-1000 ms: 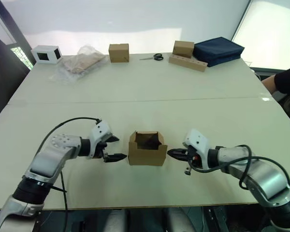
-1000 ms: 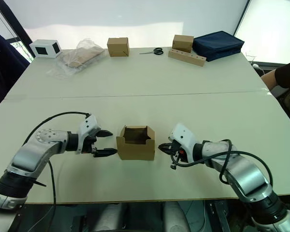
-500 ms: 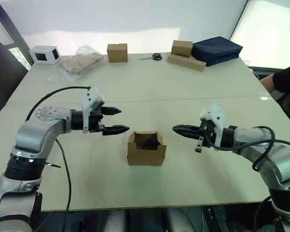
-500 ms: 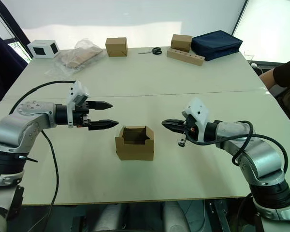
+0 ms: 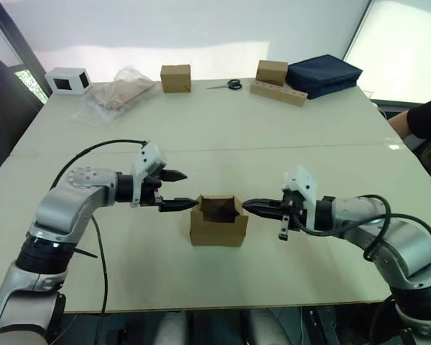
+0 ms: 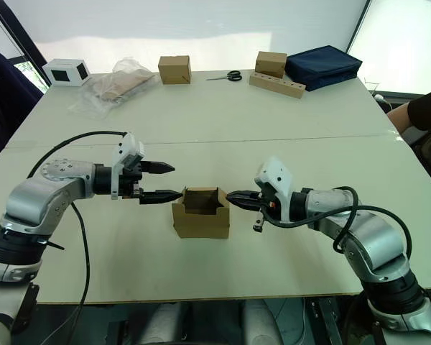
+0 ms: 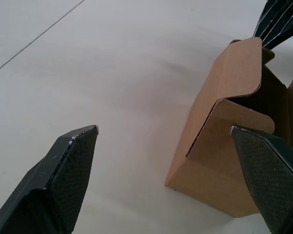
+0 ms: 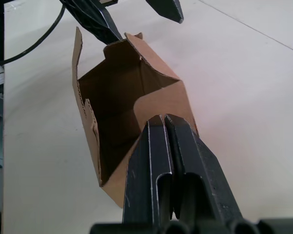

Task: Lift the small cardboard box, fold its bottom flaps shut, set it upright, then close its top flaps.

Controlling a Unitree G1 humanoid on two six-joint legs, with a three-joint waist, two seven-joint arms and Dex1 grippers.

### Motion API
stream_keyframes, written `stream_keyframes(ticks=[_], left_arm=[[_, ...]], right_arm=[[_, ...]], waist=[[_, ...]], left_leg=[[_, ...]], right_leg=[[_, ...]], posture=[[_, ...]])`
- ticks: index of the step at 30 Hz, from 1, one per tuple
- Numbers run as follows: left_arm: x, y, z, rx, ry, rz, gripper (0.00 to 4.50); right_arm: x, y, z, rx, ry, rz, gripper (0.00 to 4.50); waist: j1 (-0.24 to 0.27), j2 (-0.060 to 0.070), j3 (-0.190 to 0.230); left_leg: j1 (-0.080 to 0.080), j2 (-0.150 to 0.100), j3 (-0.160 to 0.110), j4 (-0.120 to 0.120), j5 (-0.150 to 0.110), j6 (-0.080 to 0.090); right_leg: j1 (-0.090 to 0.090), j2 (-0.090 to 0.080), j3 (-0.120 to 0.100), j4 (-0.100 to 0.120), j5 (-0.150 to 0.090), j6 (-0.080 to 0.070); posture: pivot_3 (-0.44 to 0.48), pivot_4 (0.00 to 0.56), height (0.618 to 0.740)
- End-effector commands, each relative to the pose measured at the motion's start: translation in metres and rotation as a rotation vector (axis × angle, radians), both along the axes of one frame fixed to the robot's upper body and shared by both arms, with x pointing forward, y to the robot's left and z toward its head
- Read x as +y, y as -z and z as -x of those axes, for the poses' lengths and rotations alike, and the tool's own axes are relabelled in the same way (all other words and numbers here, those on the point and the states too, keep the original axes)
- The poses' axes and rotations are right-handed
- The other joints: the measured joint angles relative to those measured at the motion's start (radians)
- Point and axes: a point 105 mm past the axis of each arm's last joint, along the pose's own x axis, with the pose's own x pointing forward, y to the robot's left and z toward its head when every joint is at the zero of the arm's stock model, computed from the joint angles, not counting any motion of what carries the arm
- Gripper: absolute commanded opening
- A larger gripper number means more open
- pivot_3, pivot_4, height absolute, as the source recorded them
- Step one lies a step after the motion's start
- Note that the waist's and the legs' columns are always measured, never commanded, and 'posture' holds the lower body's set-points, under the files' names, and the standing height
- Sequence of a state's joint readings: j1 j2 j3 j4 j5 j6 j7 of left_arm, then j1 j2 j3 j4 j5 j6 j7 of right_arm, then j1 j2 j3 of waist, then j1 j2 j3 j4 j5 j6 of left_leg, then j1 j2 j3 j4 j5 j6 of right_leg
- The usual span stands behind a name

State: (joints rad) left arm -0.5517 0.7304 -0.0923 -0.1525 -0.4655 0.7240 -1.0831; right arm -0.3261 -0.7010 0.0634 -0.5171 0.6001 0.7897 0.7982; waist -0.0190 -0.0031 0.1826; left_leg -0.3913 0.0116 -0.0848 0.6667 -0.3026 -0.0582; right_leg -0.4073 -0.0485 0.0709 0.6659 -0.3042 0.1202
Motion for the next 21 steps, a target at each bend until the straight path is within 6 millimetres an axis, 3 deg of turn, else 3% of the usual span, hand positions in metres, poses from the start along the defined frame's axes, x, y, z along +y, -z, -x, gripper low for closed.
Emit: stream_keyframes(ticks=[1, 8, 9, 13, 17, 18, 21], left_arm=[[-0.001, -0.009, 0.003, -0.073, 0.017, -0.005, 4.46], [0.018, -0.019, 0.000, -0.066, -0.056, 0.059, 4.46], [0.018, -0.023, 0.002, -0.057, -0.049, 0.081, 3.96], [0.011, -0.033, 0.016, -0.003, 0.019, 0.136, 2.64], [0.000, -0.024, 0.037, 0.069, 0.114, 0.101, 1.02], [-0.001, -0.020, 0.039, 0.078, 0.117, 0.092, 0.78], [-0.002, -0.013, 0.037, 0.079, 0.100, 0.072, 0.78]], right_arm=[[0.005, -0.012, 0.003, -0.062, -0.022, -0.012, 0.00], [-0.004, -0.017, 0.000, -0.074, 0.011, 0.001, 0.00], [-0.005, -0.017, 0.000, -0.074, 0.013, 0.001, 0.00], [-0.005, -0.019, 0.000, -0.073, 0.011, -0.002, 0.00], [0.000, -0.015, 0.002, -0.061, -0.004, 0.000, 0.00], [0.001, -0.014, 0.003, -0.056, -0.011, 0.000, 0.00], [0.005, -0.012, 0.006, -0.046, -0.025, -0.006, 0.00]], waist=[[0.001, 0.000, 0.000], [0.000, 0.000, 0.000], [0.000, 0.000, 0.000], [0.001, 0.000, 0.000], [-0.001, 0.000, 0.000], [-0.001, 0.000, 0.000], [-0.001, 0.000, 0.000]], left_leg=[[0.000, 0.000, 0.000, 0.000, 0.000, 0.000], [0.000, 0.000, 0.000, 0.000, 0.000, 0.000], [0.000, 0.000, 0.000, 0.000, 0.000, 0.000], [0.000, 0.000, 0.000, 0.000, 0.000, 0.000], [0.000, 0.000, 0.000, 0.000, 0.000, 0.000], [0.000, 0.000, 0.000, 0.000, 0.000, 0.000], [0.000, 0.000, 0.000, 0.000, 0.000, 0.000]], right_leg=[[0.000, 0.000, 0.000, 0.000, 0.000, 0.000], [0.000, 0.000, 0.000, 0.000, 0.000, 0.000], [0.000, 0.000, 0.000, 0.000, 0.000, 0.000], [0.000, 0.000, 0.000, 0.000, 0.000, 0.000], [0.000, 0.000, 0.000, 0.000, 0.000, 0.000], [0.000, 0.000, 0.000, 0.000, 0.000, 0.000], [0.000, 0.000, 0.000, 0.000, 0.000, 0.000]], posture=[[0.000, 0.150, 0.740], [0.000, 0.150, 0.740], [0.000, 0.150, 0.740], [0.000, 0.150, 0.740], [0.000, 0.150, 0.740], [0.000, 0.150, 0.740], [0.000, 0.150, 0.740]])
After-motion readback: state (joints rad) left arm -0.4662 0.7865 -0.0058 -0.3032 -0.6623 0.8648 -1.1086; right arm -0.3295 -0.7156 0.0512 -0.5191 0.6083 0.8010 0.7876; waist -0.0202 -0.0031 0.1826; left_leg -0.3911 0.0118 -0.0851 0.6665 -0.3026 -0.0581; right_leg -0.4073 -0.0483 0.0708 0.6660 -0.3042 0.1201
